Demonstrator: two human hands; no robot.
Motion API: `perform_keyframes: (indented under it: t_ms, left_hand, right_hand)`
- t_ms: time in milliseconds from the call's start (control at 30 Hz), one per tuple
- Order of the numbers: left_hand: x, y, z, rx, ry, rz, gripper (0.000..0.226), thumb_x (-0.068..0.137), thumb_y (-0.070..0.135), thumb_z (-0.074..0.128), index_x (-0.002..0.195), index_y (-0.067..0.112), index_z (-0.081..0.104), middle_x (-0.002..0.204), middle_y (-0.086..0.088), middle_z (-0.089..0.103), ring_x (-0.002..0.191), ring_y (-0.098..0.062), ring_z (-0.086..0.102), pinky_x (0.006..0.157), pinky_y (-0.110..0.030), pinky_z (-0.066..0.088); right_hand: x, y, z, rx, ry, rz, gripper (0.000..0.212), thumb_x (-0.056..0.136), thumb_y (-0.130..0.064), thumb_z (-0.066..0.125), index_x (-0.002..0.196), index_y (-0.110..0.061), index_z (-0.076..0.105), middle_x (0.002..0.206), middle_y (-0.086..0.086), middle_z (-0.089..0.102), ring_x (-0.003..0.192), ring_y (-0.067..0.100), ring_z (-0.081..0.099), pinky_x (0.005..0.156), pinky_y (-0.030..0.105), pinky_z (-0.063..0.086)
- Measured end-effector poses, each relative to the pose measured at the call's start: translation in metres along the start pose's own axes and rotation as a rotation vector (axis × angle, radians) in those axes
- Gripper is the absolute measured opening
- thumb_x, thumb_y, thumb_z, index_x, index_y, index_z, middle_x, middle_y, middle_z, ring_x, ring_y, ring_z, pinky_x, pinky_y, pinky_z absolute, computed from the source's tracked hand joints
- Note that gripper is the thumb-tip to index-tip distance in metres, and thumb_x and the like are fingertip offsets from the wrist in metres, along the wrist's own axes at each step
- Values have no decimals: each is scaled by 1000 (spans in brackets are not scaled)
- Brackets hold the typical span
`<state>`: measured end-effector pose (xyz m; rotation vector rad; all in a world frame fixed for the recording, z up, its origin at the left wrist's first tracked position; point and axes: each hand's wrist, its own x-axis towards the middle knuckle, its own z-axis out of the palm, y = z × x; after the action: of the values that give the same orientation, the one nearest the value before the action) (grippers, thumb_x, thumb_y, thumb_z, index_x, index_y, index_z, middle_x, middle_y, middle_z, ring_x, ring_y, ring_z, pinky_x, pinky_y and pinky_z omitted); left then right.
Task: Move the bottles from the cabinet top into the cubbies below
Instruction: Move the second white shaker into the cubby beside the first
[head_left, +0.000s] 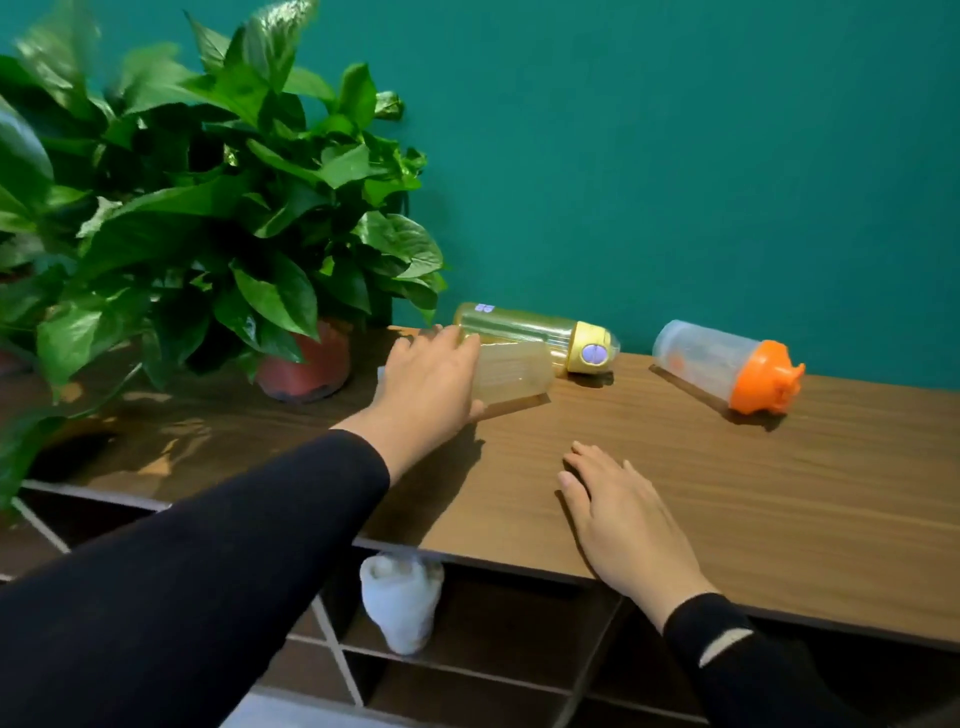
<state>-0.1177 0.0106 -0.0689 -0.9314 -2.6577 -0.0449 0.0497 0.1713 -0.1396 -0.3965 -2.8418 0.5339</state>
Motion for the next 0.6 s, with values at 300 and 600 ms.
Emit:
perform_keyframes:
  t_ms: [300,600]
  left_hand:
    - [9,7,8,184,-116,-28,65,75,49,76,126,19,50,120,-12,61,110,-35,62,97,-50,47]
    - [-73,44,-50,254,142,566,71,77,28,74,142,23,45,122,-11,61,111,-35,58,100,-50,44]
  right_hand:
    - [-4,3,-4,143,73,-8,51,101,-50,35,147,-29,40,150,-10,45,139,10,40,118,34,29]
    - [-16,-8,-66,376,-106,-88,103,65,-73,68,152,-35,29,150,-13,43,134,5,41,111,35,39]
